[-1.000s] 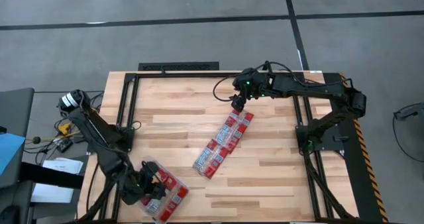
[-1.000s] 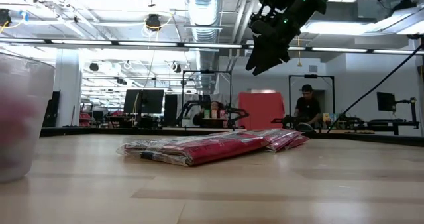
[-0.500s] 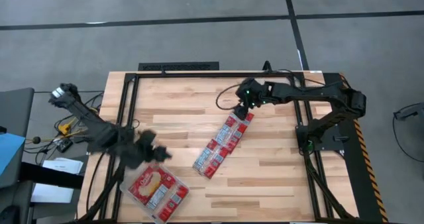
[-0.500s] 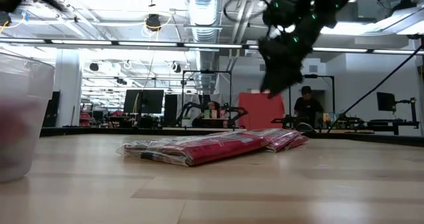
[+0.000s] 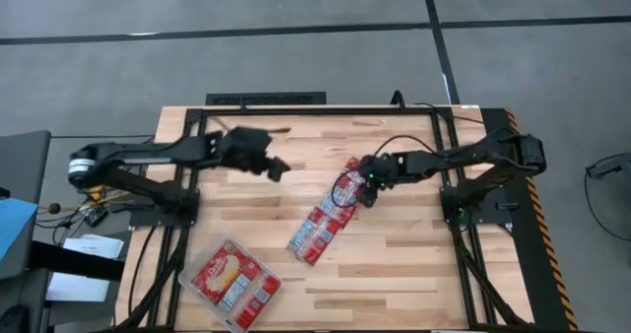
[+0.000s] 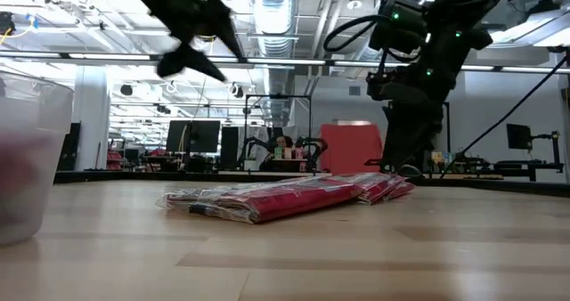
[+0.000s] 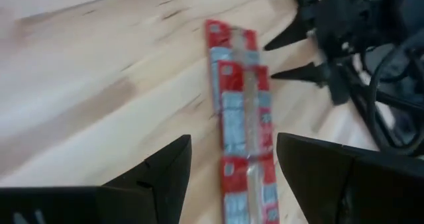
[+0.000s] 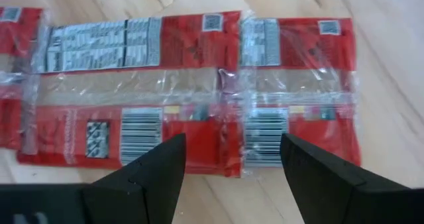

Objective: Sort popcorn bags into baskets
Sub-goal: Put the red popcorn bag into the transparent bin

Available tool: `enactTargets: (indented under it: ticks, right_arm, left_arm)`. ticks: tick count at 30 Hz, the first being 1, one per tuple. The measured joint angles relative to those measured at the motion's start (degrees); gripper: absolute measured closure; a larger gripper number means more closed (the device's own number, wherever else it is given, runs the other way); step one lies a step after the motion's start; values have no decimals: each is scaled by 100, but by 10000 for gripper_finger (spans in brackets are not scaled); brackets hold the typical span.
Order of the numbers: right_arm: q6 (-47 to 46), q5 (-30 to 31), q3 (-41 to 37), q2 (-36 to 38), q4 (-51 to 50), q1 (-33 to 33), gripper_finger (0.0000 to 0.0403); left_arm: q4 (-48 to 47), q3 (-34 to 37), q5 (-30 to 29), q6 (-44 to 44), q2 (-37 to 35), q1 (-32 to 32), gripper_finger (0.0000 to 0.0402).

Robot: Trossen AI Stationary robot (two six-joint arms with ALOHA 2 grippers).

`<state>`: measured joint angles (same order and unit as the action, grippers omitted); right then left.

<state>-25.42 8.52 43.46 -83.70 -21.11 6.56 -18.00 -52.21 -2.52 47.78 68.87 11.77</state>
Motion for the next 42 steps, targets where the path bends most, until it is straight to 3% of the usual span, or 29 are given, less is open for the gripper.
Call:
enactTargets:
  ticks: [5,12,18,24,32,38,42]
  right_arm:
    - [-175,333,0,0,-102,-301,133]
    - [-489,411,0,0,-294,-519,133]
    - [-611,506,0,0,-308,-640,133]
    - [-581,509,4,-218,-46,-644,133]
    - [-510,263,35,-978,578,-692,133]
    - [-423,190,17,-988,720,-646,133]
    - [-410,162,13,-957,704,-607,133]
  left_arm:
    - [1379,-2,1032,-507,1140,558,191]
    - [3311,-3,2210,23,2948,649,191]
    - [3705,-279,2595,287,3922,535,191]
    - [3696,-665,2915,121,4377,348,191]
    - [3569,-734,2878,217,4585,267,191]
    - [3393,-737,2870,309,4578,281,191]
    - [3201,-737,3342,410,4511,328,191]
